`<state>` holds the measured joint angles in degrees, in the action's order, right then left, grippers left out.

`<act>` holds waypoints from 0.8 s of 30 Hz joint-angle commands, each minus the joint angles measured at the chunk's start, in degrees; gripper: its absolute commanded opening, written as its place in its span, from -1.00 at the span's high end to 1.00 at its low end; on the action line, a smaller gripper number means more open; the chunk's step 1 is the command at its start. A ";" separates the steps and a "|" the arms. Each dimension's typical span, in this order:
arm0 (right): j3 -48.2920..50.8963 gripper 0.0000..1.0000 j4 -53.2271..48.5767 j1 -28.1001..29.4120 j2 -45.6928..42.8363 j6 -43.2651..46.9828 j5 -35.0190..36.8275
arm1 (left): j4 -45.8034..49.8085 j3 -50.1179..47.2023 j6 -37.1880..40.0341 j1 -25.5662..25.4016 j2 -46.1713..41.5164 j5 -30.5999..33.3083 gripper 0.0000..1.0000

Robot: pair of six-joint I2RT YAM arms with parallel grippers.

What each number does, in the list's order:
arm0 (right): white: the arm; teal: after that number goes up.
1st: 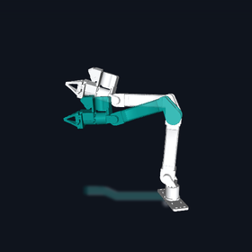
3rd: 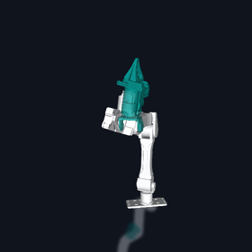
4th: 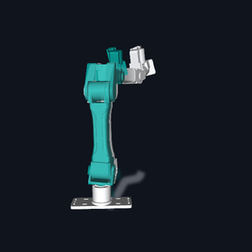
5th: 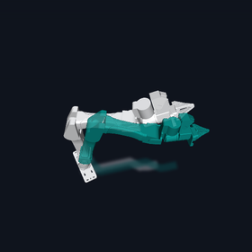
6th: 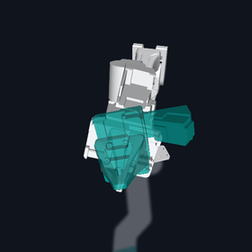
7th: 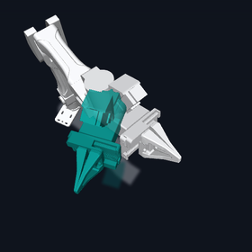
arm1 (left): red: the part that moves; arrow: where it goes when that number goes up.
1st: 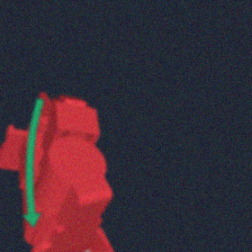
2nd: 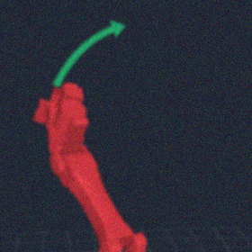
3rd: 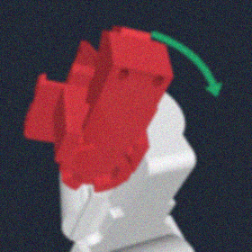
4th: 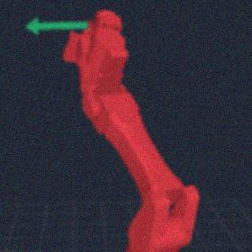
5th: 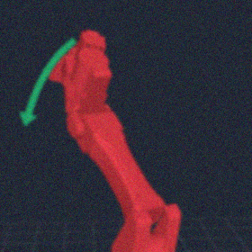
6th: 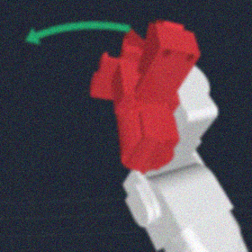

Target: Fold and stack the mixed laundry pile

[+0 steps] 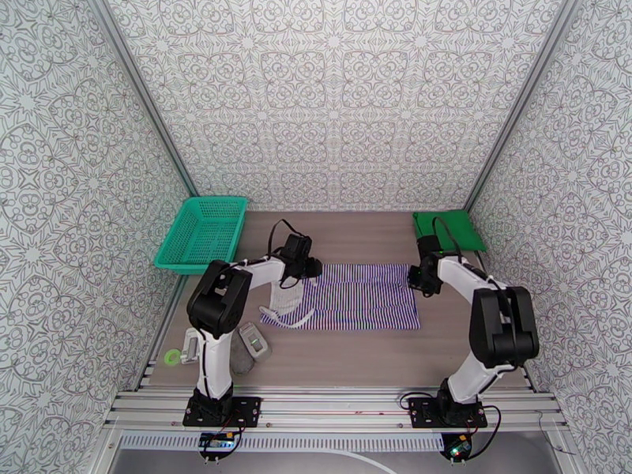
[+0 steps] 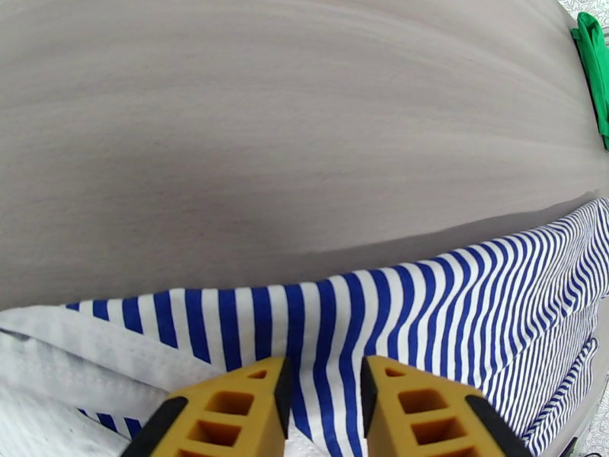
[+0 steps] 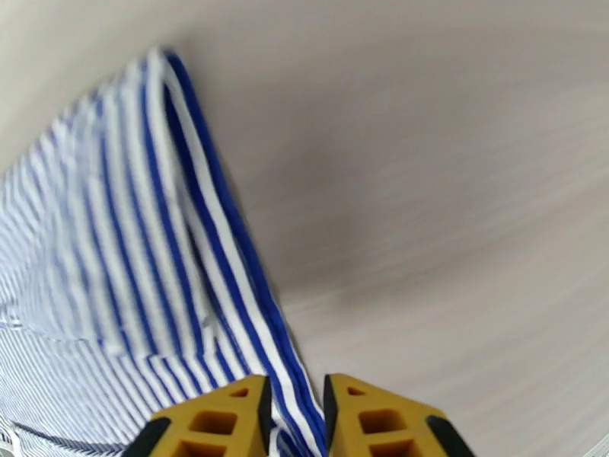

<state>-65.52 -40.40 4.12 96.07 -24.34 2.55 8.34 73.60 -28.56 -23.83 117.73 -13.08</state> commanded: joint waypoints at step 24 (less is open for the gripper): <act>-12.88 0.52 0.24 3.00 15.86 0.48 -5.36 | 22.80 18.77 -0.21 13.90 7.13 11.83 0.25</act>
<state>-79.13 -39.57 7.29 112.46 -24.03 -3.64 24.69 89.91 -29.82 -10.44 122.52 -3.03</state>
